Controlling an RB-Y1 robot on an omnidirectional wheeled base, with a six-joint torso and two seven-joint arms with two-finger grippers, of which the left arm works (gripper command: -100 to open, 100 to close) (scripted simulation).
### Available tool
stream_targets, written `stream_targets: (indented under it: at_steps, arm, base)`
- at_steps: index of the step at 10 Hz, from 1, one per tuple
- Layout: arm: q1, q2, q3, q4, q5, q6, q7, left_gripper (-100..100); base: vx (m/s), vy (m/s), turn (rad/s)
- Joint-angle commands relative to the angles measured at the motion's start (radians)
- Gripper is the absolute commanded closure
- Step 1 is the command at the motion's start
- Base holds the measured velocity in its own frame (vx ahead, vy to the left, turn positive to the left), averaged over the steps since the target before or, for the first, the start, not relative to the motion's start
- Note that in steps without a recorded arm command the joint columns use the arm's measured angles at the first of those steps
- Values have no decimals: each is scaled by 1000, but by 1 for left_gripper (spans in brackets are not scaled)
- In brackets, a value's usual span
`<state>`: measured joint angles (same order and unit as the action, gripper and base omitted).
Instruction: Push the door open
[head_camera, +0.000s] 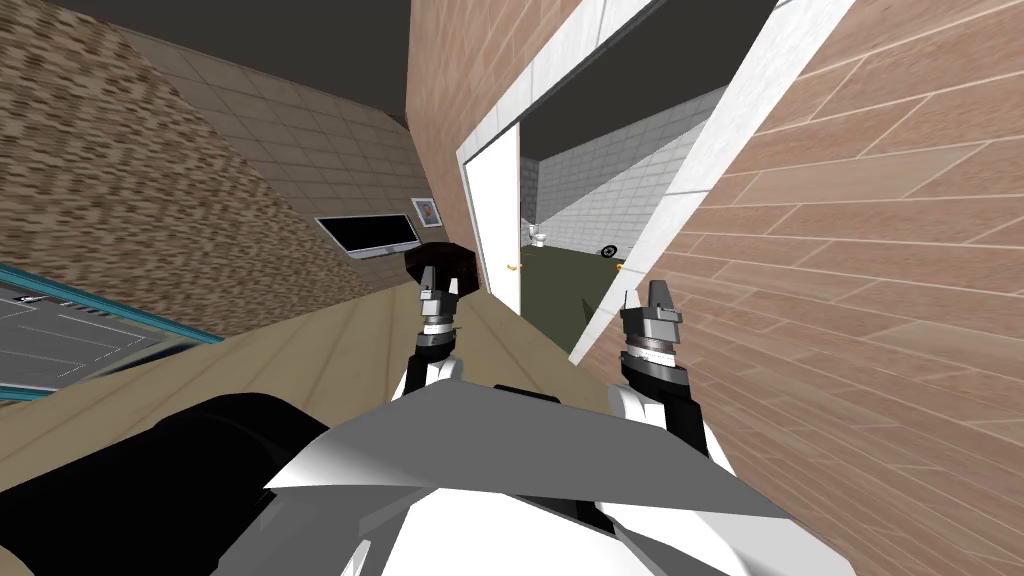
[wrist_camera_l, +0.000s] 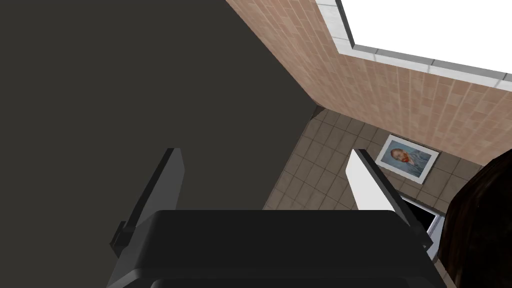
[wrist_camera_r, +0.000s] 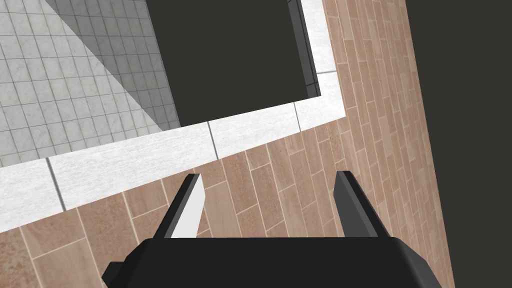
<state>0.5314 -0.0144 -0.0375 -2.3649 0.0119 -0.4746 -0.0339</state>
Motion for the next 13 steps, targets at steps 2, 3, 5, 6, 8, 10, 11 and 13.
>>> stream_targets:
  at_steps: [2,3,5,6,8,10,11,13]
  arm:
    - [-18,16,-10,45,-5,-9,8,-100]
    - [-29,25,-16,73,-9,-14,12,-100]
    - [-42,34,-24,108,-13,-21,18,-100]
    - [-47,37,-27,122,-14,-24,20,-100]
    - [-63,47,-35,162,-19,-32,27,-100]
    - [-82,57,-46,211,-25,-41,36,-100]
    - [-89,60,-50,228,-27,-45,38,-100]
    - [-102,67,-57,262,-31,-51,44,-100]
  base:
    - [102,31,-16]
    - [150,76,-17]
    - [130,63,-14]
    - [103,34,-15]
    - [114,38,-14]
    - [110,54,-19]
    - [115,50,-12]
    - [103,49,-12]
